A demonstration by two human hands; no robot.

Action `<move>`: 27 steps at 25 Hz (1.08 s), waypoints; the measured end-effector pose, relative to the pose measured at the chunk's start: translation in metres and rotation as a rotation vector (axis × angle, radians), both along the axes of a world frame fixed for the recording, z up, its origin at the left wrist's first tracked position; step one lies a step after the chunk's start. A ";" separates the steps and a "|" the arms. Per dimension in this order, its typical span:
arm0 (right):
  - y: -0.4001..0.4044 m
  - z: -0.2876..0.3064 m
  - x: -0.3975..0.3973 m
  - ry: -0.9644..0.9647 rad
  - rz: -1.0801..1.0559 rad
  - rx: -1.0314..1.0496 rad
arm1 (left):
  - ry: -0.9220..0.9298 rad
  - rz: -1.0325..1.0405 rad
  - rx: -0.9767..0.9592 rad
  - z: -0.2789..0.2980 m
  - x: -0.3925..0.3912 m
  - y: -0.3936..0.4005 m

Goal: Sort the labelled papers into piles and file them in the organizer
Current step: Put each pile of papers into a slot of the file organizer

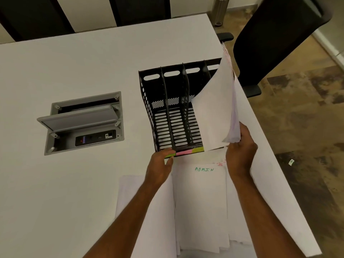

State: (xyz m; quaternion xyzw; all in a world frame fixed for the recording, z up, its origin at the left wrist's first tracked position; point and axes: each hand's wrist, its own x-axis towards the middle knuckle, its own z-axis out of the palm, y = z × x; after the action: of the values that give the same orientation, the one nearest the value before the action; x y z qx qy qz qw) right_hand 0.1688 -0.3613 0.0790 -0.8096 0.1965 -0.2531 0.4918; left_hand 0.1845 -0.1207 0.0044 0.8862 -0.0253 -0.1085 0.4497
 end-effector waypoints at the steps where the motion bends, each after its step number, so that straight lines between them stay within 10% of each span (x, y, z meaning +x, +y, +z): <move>1: 0.003 -0.004 0.011 0.018 -0.017 -0.023 | -0.023 0.000 0.019 -0.002 0.000 -0.001; 13: 0.024 -0.076 0.070 0.519 -0.019 -0.296 | 0.005 0.045 0.059 -0.008 0.002 0.004; 27: 0.058 -0.083 -0.054 0.319 0.214 -0.159 | -0.031 0.503 0.028 -0.033 -0.090 0.078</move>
State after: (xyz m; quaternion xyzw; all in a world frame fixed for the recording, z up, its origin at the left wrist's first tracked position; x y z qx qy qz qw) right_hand 0.1145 -0.3036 -0.0039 -0.8920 0.1640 -0.0826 0.4130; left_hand 0.0947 -0.0431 -0.0285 0.8724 0.1908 0.0199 0.4496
